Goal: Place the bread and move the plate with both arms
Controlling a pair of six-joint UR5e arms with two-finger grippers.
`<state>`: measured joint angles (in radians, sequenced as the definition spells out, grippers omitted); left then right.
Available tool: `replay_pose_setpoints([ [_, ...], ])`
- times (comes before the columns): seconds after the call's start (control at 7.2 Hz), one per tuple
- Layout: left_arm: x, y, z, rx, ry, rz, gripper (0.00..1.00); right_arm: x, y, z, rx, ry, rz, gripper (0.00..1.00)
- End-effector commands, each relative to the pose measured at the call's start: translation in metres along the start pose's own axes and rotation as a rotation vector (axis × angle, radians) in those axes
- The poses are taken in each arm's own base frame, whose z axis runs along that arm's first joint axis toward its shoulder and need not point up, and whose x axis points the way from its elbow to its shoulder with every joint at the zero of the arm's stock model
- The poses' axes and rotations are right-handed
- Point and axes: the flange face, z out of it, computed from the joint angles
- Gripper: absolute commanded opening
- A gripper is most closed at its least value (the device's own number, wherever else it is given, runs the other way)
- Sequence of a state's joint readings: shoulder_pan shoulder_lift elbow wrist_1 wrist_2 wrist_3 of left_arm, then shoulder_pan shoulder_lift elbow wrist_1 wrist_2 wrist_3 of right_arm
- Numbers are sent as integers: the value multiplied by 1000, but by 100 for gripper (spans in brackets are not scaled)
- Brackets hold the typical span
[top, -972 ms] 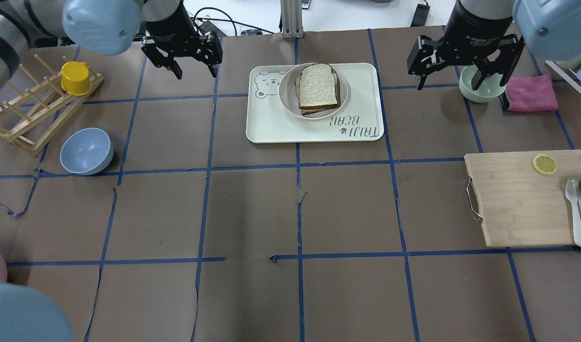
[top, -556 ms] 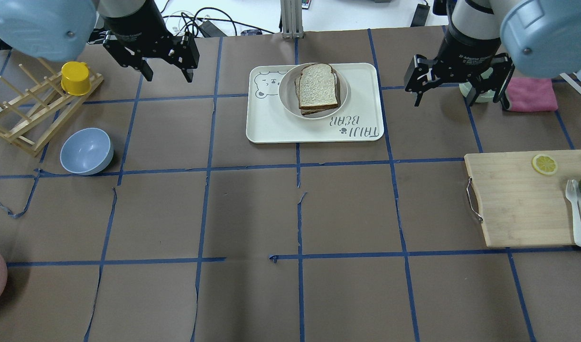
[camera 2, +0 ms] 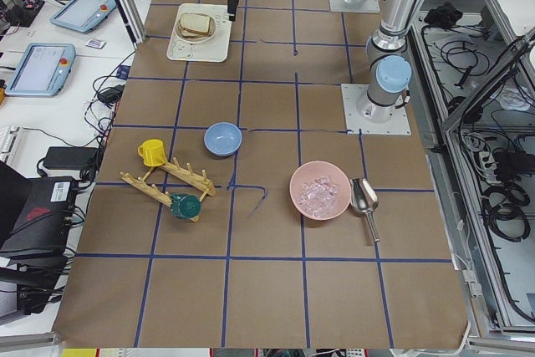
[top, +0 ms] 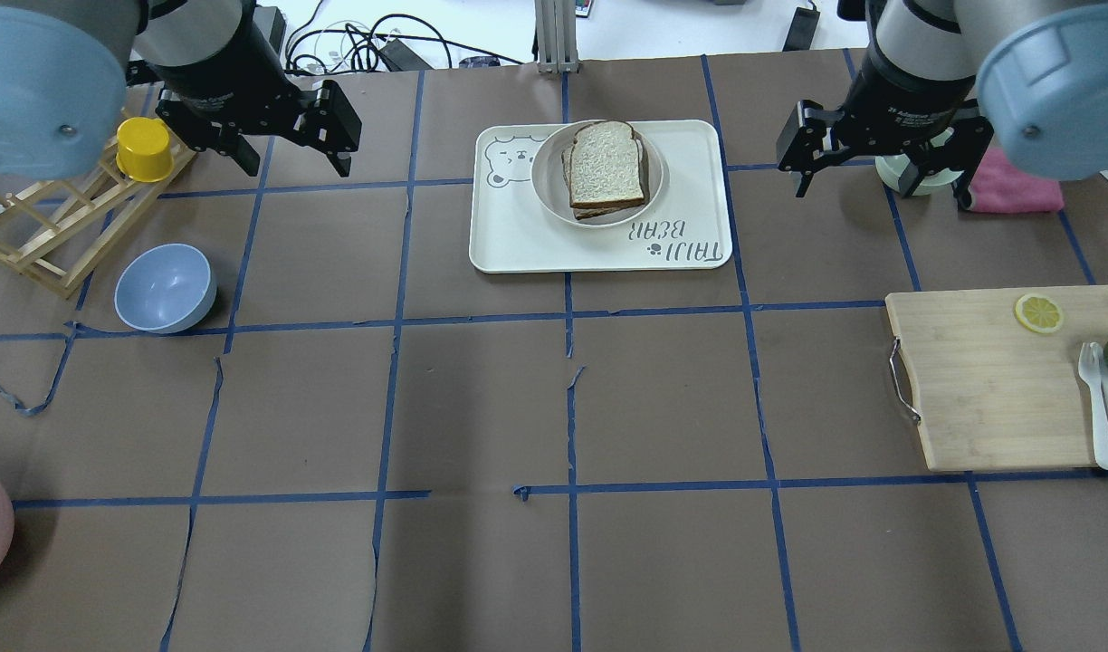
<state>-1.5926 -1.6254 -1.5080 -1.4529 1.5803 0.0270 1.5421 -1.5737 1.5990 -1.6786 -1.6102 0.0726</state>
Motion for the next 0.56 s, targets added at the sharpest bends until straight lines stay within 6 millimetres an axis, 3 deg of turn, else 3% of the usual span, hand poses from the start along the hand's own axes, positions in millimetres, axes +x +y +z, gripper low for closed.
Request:
replay_pose_setpoints([
  [0.0, 1, 5, -3, 1, 2, -4, 97, -7, 29, -45, 70, -121, 0, 100],
  [0.42, 2, 4, 0, -5, 1, -4, 100, -6, 32, -39, 39, -107, 1, 100],
])
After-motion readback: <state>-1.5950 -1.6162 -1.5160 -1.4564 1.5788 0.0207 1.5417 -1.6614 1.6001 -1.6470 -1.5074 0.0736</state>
